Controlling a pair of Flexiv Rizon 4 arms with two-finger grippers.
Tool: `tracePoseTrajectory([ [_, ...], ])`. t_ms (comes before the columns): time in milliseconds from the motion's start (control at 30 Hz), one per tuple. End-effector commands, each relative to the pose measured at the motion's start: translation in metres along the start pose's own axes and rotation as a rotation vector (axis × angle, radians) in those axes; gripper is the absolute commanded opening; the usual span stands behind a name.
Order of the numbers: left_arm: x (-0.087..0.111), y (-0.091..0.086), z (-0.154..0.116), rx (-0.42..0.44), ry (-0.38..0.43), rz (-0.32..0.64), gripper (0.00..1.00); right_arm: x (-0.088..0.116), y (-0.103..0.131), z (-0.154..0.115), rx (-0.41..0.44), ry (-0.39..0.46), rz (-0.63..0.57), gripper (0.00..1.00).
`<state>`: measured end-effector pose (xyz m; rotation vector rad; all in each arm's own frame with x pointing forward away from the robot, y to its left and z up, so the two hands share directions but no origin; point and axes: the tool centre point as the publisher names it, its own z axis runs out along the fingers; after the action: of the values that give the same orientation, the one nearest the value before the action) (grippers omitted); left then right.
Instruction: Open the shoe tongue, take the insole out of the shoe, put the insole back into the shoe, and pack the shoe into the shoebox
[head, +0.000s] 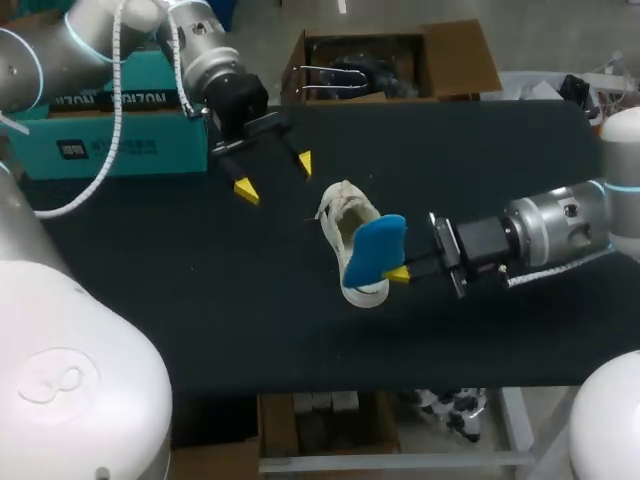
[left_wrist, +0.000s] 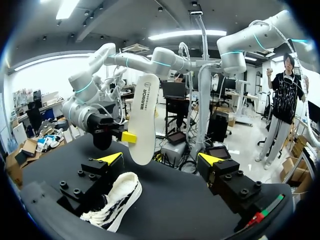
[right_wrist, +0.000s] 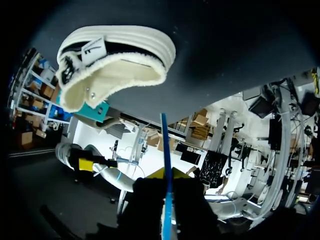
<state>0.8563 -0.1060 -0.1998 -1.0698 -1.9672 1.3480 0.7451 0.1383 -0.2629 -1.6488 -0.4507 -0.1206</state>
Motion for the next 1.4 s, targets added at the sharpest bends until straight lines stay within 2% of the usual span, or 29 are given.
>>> tracePoseTrajectory([
  [33,0.026,-0.009,0.037,-0.043,-0.42,-0.001,1.0,-0.005,-0.006,0.002,-0.034,0.054,-0.001,0.0],
  [167,0.028,-0.009,0.044,-0.059,-0.538,-0.023,1.0,-0.002,-0.003,0.004,-0.035,0.065,-0.005,0.0],
  [267,0.024,-0.011,0.043,-0.06,-0.565,-0.057,1.0,0.001,-0.002,0.005,-0.036,0.088,-0.017,0.0],
  [400,0.024,-0.011,0.043,-0.06,-0.565,-0.057,1.0,0.005,0.001,0.002,-0.028,0.138,-0.038,0.0],
  [533,0.024,-0.011,0.043,-0.06,-0.565,-0.057,1.0,0.011,0.002,0.004,-0.04,0.086,-0.039,0.0],
  [667,0.024,-0.011,0.043,-0.06,-0.565,-0.057,1.0,0.015,0.004,0.002,-0.045,0.086,-0.046,0.0],
  [767,0.023,-0.008,0.054,-0.056,-0.671,-0.07,1.0,0.016,0.008,0.004,-0.052,0.127,-0.059,0.0],
  [967,0.013,0.0,0.09,-0.15,-0.817,-0.108,1.0,0.02,0.016,0.006,-0.087,0.207,-0.05,0.0],
  [1033,0.01,0.002,0.099,-0.178,-0.874,-0.083,1.0,0.021,0.019,0.006,-0.103,0.235,-0.045,0.0],
  [1167,0.003,0.005,0.108,-0.23,-0.943,-0.053,1.0,0.024,0.026,0.009,-0.105,0.258,-0.043,0.0],
  [1233,0.001,0.005,0.109,-0.207,-0.962,-0.041,1.0,0.025,0.028,0.011,-0.11,0.268,-0.044,0.0],
  [1300,0.0,0.006,0.11,-0.2,-0.968,-0.037,0.87,0.026,0.028,0.012,-0.111,0.273,-0.047,0.0],
  [1400,-0.003,0.012,0.111,-0.21,-0.971,-0.046,0.83,0.027,0.029,0.013,-0.116,0.289,-0.056,0.0],
])
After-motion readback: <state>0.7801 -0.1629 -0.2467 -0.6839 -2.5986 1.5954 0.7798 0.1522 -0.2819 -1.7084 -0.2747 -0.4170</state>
